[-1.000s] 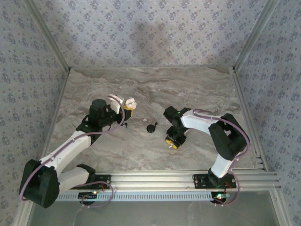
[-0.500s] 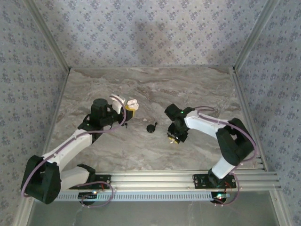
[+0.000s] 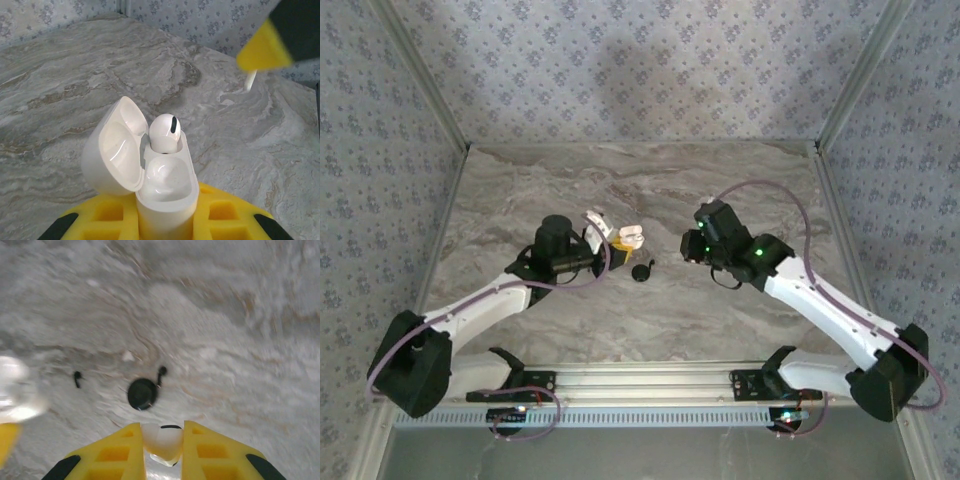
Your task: Insert wireless bluetooth earbuds into charging case
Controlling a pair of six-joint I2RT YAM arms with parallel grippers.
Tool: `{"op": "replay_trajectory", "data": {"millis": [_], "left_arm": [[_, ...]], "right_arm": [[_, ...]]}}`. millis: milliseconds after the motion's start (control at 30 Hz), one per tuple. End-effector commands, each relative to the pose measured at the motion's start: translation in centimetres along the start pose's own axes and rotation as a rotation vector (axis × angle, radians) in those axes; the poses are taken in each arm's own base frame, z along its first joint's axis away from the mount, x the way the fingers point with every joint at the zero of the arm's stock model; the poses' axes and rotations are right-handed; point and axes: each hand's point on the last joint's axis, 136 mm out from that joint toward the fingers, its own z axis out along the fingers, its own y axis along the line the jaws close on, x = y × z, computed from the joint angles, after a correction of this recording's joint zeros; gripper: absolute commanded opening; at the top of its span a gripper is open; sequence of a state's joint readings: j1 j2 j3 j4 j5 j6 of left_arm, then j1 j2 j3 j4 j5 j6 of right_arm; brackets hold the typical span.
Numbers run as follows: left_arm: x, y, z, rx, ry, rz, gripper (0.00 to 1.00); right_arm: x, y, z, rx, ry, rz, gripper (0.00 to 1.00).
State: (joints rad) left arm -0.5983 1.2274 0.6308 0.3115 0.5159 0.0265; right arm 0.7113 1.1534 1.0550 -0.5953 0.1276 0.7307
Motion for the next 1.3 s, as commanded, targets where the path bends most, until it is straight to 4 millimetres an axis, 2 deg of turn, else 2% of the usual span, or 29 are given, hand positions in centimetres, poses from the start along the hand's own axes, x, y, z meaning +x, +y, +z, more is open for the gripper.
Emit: {"op": "replay_trajectory", "data": {"millis": [0,167,333,567,600,700,1267], "left_arm": [[-2.8,0.1,1.0,-0.035,-0.086,0.106,0.1],[-3.8,0.8,1.8,-0.118,-0.13,0.168,0.1],[-4.4,0.6,2.1,-0.172,-0.161,0.237,0.1],[-4.5,-0.1,1.9,-0.173,-0.172,0.287,0.1],[-4.4,-0.1,1.9,-0.172,-0.171,0.289,0.1],[-4.4,-0.3,1.8,-0.163,-0.172,0.29,0.1],[-5.4,-1.5,1.6,-0.103,-0.203,0.295,0.1]], "right_arm": [[-2.9,2.1,-1.8,-0.047,-0.113,-0.074,0.19],[-3.8,4.4,-2.5,-0.089,-0.181,0.032,0.19],[-3.5,5.5,-1.7,-0.074,-0.216,0.147,0.19],[-3.4,7.2,-0.3,-0.071,-0.217,0.203,0.2],[-4.3,8.1,-0.8,-0.098,-0.232,0.215,0.2],[-4.4,9.0,-0.6,-0.125,-0.229,0.224,0.2],[-3.8,9.9,1.1,-0.09,-0.189,0.165,0.2]]}}
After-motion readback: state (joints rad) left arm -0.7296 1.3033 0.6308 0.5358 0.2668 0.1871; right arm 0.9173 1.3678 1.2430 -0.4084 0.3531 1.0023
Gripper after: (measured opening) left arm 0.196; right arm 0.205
